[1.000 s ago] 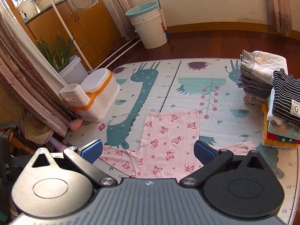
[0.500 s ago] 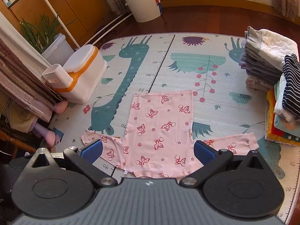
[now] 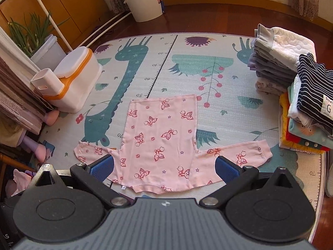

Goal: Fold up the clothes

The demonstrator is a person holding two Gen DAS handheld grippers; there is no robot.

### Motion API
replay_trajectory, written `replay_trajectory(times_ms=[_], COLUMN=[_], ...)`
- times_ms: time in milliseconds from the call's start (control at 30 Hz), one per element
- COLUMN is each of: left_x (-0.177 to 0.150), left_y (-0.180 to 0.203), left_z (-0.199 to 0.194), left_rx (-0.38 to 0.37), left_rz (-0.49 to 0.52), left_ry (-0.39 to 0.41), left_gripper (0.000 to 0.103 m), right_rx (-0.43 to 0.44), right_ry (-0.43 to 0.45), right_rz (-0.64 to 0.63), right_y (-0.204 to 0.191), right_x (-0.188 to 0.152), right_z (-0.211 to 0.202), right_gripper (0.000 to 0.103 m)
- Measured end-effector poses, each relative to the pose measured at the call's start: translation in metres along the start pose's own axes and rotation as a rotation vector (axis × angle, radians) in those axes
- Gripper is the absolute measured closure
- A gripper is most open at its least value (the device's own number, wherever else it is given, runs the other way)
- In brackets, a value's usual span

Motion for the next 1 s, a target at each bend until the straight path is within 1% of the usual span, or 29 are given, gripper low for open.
replay_trajectory(times_ms=[133,233,333,400,467,533,567,600,633,700,833,867,933,1000], left_x=[-0.014,-0.016,-0.016,-0.018,-0.022,-0.03,-0.034,-0.039,-0.045,-0.056,-0.066,-0.064,-0.057,-0.053], left_y=[0.004,0.004,0.0,-0.003,-0.004,-0.005,-0.006,-0.006,-0.007,-0.008,-0.005,-0.001,0.003,0.005], left_z=[-0.009,-0.02,-0.027,-0.028,-0.028,-0.026,-0.023,-0.02,-0.016,-0.011,-0.014,-0.017,-0.025,-0.028], left_rx=[-0.002,-0.01,-0.03,-0.039,-0.048,-0.029,-0.039,-0.053,-0.06,-0.06,-0.028,-0.019,-0.009,-0.023], left_rz=[-0.031,-0.054,-0.091,-0.109,-0.111,-0.1,-0.095,-0.09,-0.092,-0.101,-0.119,-0.102,-0.06,-0.037], left_ry=[-0.001,0.023,0.043,0.063,0.089,0.111,0.113,0.114,0.108,0.101,0.087,0.1,0.155,0.206], left_gripper=[0.009,0.009,0.009,0.009,0.009,0.009,0.009,0.009,0.009,0.009,0.009,0.009,0.009,0.009], right_rx=[-0.1,-0.145,-0.145,-0.138,-0.146,-0.145,-0.144,-0.135,-0.105,-0.059,0.025,0.049,0.093,0.095], right_ry=[0.015,0.028,0.044,0.052,0.046,0.024,0.013,0.005,0.006,0.005,0.031,0.039,0.055,0.047], right_rz=[-0.024,0.003,0.059,0.073,0.043,0.008,-0.009,-0.019,-0.013,-0.01,0.01,0.014,0.004,-0.016], right_y=[0.026,0.051,0.075,0.085,0.091,0.09,0.09,0.089,0.088,0.083,0.07,0.067,0.062,0.061], right_x=[-0.009,-0.016,-0.019,-0.02,-0.023,-0.025,-0.026,-0.027,-0.026,-0.025,-0.019,-0.017,-0.015,-0.014], right_z=[-0.009,-0.018,-0.025,-0.025,-0.021,-0.017,-0.016,-0.015,-0.016,-0.018,-0.028,-0.031,-0.034,-0.033], right_gripper=[0.0,0.0,0.0,0.0,0.0,0.0,0.0,0.0,0.0,0.0,0.0,0.0,0.0,0.0])
Point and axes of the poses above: each gripper's, at about its wrist camera, not at the fingertips, and z roughly the way its jaws point, y to its right, x to its top, the point moved 2 cm from there along z, roughly the way its jaws point
